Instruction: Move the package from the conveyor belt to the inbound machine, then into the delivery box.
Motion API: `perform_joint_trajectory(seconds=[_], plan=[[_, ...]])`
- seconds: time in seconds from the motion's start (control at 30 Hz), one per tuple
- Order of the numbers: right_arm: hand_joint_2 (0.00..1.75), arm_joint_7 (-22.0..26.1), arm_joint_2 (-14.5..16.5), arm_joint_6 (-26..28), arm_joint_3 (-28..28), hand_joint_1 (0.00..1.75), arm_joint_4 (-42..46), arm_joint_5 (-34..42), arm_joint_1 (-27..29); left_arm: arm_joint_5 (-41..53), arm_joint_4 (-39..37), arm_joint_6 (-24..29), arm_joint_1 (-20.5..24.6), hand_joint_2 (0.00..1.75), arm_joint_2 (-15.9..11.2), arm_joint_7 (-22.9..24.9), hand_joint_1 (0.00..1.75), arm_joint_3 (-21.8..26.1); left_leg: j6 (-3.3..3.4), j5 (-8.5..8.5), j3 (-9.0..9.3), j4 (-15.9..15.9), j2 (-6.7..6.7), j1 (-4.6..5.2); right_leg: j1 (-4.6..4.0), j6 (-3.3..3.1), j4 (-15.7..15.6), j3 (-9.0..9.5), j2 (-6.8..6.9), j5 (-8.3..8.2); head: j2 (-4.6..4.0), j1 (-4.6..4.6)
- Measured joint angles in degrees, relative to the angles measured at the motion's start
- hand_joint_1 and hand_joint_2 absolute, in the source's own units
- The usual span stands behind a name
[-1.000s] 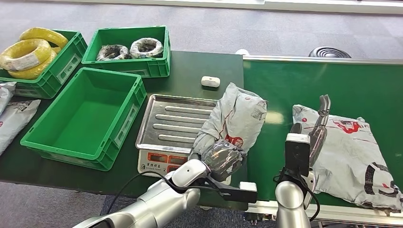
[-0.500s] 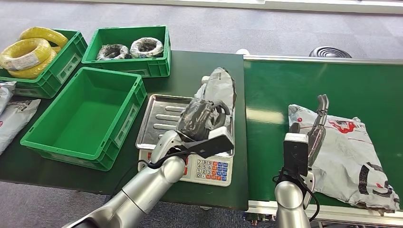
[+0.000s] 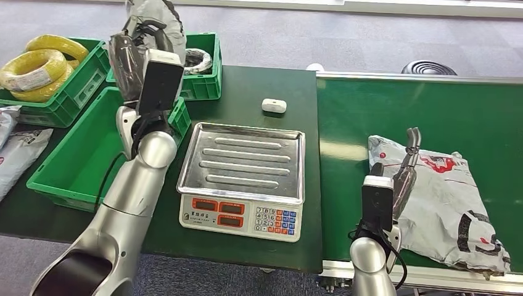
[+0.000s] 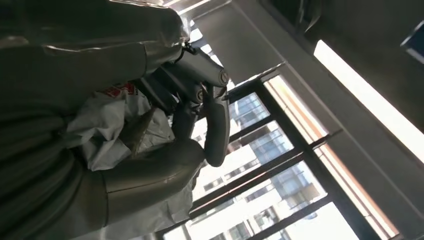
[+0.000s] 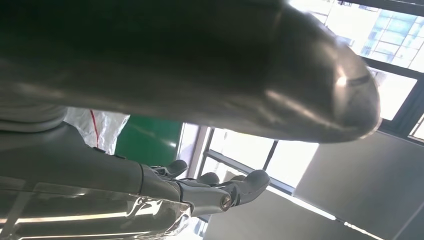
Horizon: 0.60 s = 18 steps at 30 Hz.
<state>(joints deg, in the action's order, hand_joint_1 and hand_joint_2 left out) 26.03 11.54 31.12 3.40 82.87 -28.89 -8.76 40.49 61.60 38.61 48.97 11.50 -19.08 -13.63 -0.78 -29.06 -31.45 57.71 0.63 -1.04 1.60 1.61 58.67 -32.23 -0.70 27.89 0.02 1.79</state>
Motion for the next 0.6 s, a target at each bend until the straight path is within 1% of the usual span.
perform_joint_trajectory(seconds=[0.07,0.13,0.2,0.27,0.33,0.43,0.47,0.57,0.6], plan=[[0.0,0.0,0.0,0.4,0.4,0.0,-0.2,0.3,0.1,3.6,-0.8,0.6,1.3,1.75,-0.2,-2.1,1.73,4.9,0.0,0.0,0.0,0.0,-0.02,0.0,0.0,0.0,0.0,-0.03,-0.02,0.0,0.0,0.01],[0.0,0.0,0.0,0.8,0.9,0.0,-0.5,0.7,0.3,5.0,-2.1,0.8,2.7,1.75,-0.3,-4.0,1.74,10.2,-0.01,0.0,0.01,0.0,-0.03,0.0,0.0,0.0,0.0,-0.06,-0.03,0.0,0.0,0.02],[0.0,0.0,0.0,0.9,1.3,0.0,-0.7,0.9,0.5,6.7,-3.1,0.8,3.7,1.75,-0.5,-4.6,1.74,14.2,-0.02,0.01,-0.01,0.0,-0.01,-0.02,-0.02,0.0,0.0,-0.05,-0.01,0.0,0.0,0.01],[0.0,0.0,0.0,1.0,1.8,0.0,-0.9,0.9,0.6,11.3,-3.4,0.9,4.1,1.75,-0.5,-4.6,1.73,18.3,-0.02,0.02,-0.03,0.0,-0.01,-0.04,-0.04,0.0,0.0,-0.05,-0.01,0.0,0.0,0.0],[0.0,0.0,0.0,1.0,2.4,0.0,-0.9,0.9,1.1,16.2,-3.6,0.9,4.6,1.75,-0.5,-4.9,1.71,23.6,-0.03,0.02,-0.02,0.0,-0.07,-0.05,-0.05,-0.01,0.0,-0.06,-0.07,0.0,0.0,0.0],[0.0,0.0,-0.1,1.1,3.2,0.0,-0.9,0.9,1.9,20.3,-4.4,0.9,5.5,1.75,-0.6,-6.4,1.7,31.5,-0.03,0.01,-0.01,0.0,-0.11,-0.06,-0.06,-0.01,0.0,-0.09,-0.11,-0.01,0.0,0.01],[0.0,0.0,-0.1,1.1,3.4,0.0,-0.9,0.9,2.1,21.6,-4.8,0.9,5.7,1.75,-0.7,-6.9,1.64,33.9,-0.03,0.02,-0.02,0.0,-0.1,-0.06,-0.06,-0.02,0.0,-0.09,-0.1,0.0,0.0,0.01],[0.0,0.0,0.0,1.4,4.1,0.0,-0.9,0.9,2.6,26.0,-6.4,0.9,5.6,1.75,-0.9,-8.6,0.38,41.2,-0.03,0.02,-0.03,0.0,-0.07,-0.07,-0.07,-0.02,0.0,-0.08,-0.08,0.0,0.0,0.0],[0.0,0.0,0.0,1.5,4.3,0.0,-0.9,0.9,2.8,26.8,-7.2,0.9,5.3,1.75,-0.9,-9.5,0.02,43.7,-0.03,0.02,-0.02,0.0,-0.07,-0.07,-0.07,-0.02,0.0,-0.08,-0.09,0.0,0.0,0.01]])
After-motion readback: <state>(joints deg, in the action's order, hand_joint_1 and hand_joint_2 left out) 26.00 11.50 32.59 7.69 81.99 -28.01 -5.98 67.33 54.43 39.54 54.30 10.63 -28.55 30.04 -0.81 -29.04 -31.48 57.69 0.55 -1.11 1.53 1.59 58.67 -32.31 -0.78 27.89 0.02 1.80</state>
